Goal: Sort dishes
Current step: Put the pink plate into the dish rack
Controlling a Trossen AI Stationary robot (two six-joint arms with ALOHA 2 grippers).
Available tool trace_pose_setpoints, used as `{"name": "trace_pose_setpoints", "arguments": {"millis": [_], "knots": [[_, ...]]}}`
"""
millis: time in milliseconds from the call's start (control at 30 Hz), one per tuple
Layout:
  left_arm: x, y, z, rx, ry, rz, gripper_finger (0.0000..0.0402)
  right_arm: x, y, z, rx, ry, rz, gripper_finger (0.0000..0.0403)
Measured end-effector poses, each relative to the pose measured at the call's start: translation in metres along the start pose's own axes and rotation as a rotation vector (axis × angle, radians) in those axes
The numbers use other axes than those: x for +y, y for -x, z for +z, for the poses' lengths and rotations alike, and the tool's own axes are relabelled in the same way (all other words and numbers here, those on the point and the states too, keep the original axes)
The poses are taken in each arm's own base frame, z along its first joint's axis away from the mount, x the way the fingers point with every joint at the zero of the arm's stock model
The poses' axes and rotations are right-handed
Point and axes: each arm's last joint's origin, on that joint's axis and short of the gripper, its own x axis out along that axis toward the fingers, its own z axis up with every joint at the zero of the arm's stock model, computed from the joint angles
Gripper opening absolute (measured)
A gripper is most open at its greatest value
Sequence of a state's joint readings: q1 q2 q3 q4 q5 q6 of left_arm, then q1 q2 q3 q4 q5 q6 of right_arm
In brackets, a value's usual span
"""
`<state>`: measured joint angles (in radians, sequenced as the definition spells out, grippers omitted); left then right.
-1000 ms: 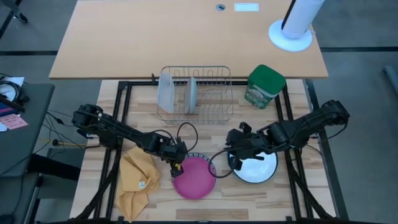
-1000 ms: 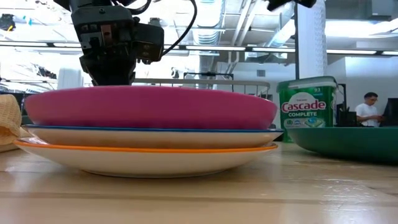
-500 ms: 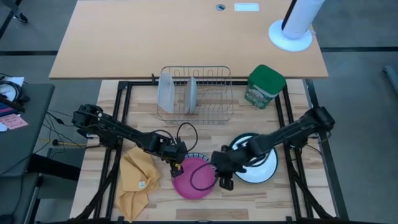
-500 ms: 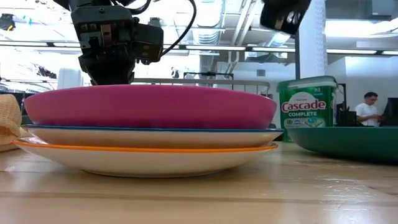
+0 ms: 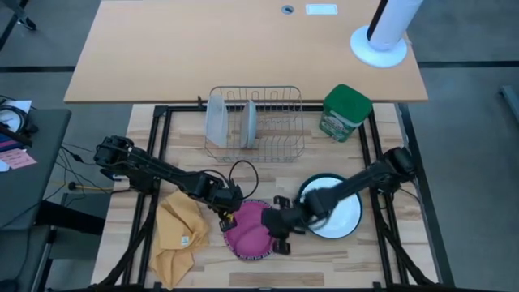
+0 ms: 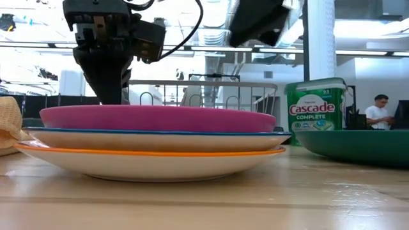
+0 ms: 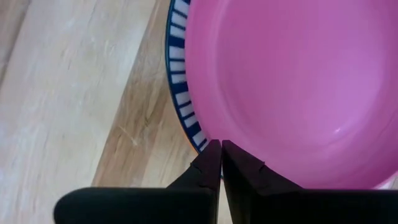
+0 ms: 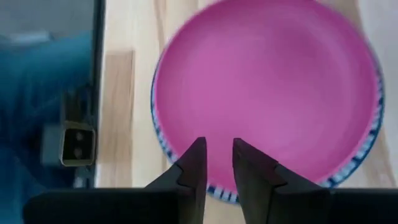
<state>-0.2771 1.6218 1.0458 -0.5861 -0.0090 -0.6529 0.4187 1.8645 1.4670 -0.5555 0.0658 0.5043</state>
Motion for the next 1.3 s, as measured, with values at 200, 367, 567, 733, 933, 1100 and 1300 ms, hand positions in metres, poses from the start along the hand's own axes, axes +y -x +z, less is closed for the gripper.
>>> {"name": "trace_pose_setpoints", "arguments": {"millis": [200,367,567,733,933,1100,1300], "knots": [[0.0,0.0,0.0,0.002,0.01,-0.003,0.0008,0.03,0.001,-0.02,-0.041,0.067,-0.072,0.0048],[-0.002,0.003,0.004,-0.009,0.016,-0.017,0.0008,0.041,-0.002,-0.03,-0.102,0.087,-0.102,0.0018],[-0.007,0.009,0.01,-0.038,0.001,-0.036,0.0008,0.04,-0.017,-0.04,-0.139,0.056,-0.08,0.0004],[-0.008,0.009,0.011,-0.054,0.003,-0.029,0.0009,0.033,-0.039,-0.055,-0.119,0.021,-0.098,0.0004],[-0.013,0.009,0.009,-0.086,-0.013,-0.01,0.0009,0.028,-0.055,-0.067,-0.078,0.009,-0.126,0.0004],[-0.013,0.009,0.009,-0.091,-0.011,-0.005,0.0009,0.027,-0.064,-0.071,-0.053,0.003,-0.125,0.0003],[-0.013,0.009,0.009,-0.1,-0.01,-0.007,0.0009,0.025,-0.073,-0.072,-0.04,-0.003,-0.125,0.0003]]}}
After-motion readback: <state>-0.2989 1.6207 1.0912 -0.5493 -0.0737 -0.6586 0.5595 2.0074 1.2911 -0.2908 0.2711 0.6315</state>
